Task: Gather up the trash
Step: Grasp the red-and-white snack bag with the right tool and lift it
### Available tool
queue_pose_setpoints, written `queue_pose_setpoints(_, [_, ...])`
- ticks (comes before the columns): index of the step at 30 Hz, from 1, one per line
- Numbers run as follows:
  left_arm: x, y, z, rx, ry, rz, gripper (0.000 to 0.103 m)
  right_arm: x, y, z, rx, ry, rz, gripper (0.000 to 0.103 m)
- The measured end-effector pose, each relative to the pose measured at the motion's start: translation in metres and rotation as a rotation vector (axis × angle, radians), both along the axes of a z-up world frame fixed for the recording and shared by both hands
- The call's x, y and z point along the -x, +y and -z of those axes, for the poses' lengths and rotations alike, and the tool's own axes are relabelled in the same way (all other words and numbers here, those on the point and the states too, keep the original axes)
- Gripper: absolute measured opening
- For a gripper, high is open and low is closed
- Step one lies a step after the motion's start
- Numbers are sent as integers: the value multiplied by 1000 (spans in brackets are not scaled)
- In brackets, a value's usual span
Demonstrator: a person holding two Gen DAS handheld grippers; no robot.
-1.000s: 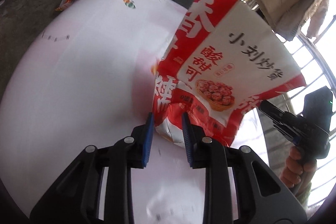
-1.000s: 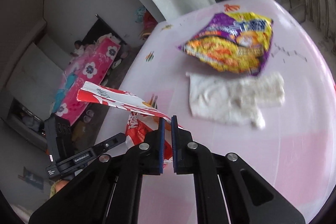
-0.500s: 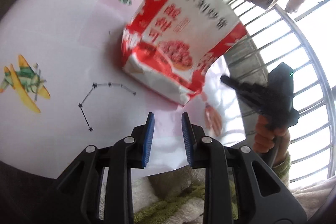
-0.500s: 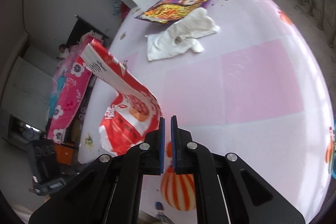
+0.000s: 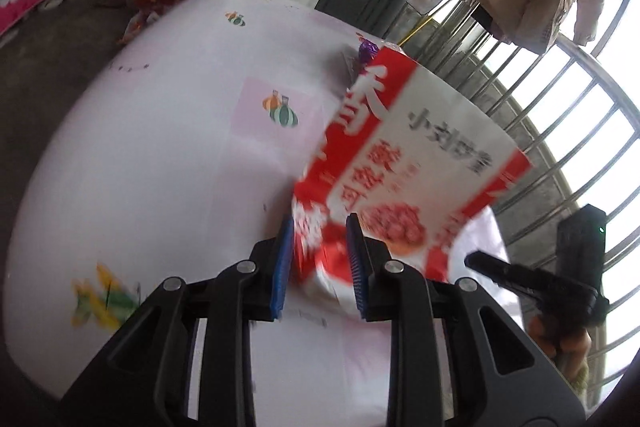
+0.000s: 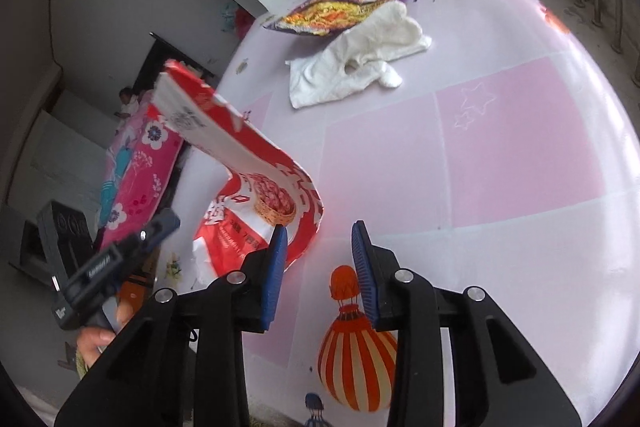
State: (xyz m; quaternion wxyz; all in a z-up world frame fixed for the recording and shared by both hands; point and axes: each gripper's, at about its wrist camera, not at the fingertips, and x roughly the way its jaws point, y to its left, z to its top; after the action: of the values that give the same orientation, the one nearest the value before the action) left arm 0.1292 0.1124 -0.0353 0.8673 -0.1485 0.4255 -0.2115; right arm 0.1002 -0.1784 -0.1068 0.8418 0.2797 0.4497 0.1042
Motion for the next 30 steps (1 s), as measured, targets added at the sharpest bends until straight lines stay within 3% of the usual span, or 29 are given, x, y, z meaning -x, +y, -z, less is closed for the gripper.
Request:
queue_pose_setpoints(2, [-13,-5,7,-42,7,-15,24,-6,2,5,-7,6,7,33])
queue_pose_setpoints(11, [-41,-24,33,-56,78,15,24,-31,2,20,-44,-4,20,33])
queue_pose_setpoints(15, [-42,-28,37,-46,88,31,24,-38,8,24,-41,-6,5,18])
queue_pose_setpoints(19, [-39,-32,37,-40,98,43,24,-34,8,22,-10,-29,10,15])
queue_pose_setpoints(23, [-34,-35,32,-5,100,79,24,-25,-6,19,-11,-51,16,11])
queue_pose_setpoints(30, [-43,-48,17,-9,49,99,24,10,-62,10,6,-91,88,8])
